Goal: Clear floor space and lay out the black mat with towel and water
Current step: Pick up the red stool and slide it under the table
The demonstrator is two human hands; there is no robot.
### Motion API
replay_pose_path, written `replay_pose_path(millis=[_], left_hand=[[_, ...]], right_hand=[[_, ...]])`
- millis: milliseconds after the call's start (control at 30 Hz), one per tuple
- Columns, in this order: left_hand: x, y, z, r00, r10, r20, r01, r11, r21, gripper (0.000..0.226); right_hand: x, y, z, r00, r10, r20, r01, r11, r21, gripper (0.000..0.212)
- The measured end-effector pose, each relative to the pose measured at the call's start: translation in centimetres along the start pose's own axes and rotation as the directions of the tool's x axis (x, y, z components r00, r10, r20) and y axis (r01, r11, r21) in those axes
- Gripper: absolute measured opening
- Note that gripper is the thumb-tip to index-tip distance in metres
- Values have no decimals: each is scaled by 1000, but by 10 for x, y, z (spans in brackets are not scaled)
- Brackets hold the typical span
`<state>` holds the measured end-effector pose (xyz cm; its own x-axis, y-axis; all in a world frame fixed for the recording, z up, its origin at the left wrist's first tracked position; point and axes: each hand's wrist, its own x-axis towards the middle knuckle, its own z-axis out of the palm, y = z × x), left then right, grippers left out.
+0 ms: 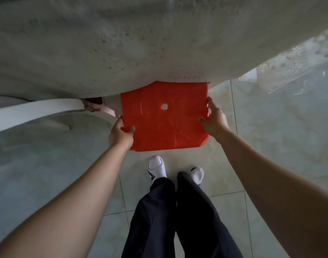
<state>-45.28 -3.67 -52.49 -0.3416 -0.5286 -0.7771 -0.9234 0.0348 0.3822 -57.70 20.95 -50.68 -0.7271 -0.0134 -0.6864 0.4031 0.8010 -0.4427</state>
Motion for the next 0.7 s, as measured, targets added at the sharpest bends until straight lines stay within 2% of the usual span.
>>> replay_pose_path(millis=[133,267,333,400,467,500,700], left_hand=[[-2,13,9,995,-68,74,77,989,-128,52],[-10,21,18,992,-124,32,127,979,-161,50],[-13,20,22,982,-185,40,189,966,-175,51],[-18,21,27,945,-297,138,323,916,-237,57],[-23,22,31,911,-338,236,404,846,-348,55],[-24,22,32,914,-328,241,400,832,-384,55],[-15,29,28,948,-305,93,314,845,-433,50]], right_hand=[[10,-9,-13,1000,12,-10,-12,1000,-4,74],[19,-14,-23,999,35,4,-35,999,42,75],[19,-12,-24,984,176,17,-176,974,143,83],[14,-5,-22,918,368,146,-392,894,216,87],[7,2,-19,826,459,326,-553,772,315,77],[5,3,-18,808,461,368,-581,728,364,70],[13,-9,-20,857,401,323,-506,775,378,63]])
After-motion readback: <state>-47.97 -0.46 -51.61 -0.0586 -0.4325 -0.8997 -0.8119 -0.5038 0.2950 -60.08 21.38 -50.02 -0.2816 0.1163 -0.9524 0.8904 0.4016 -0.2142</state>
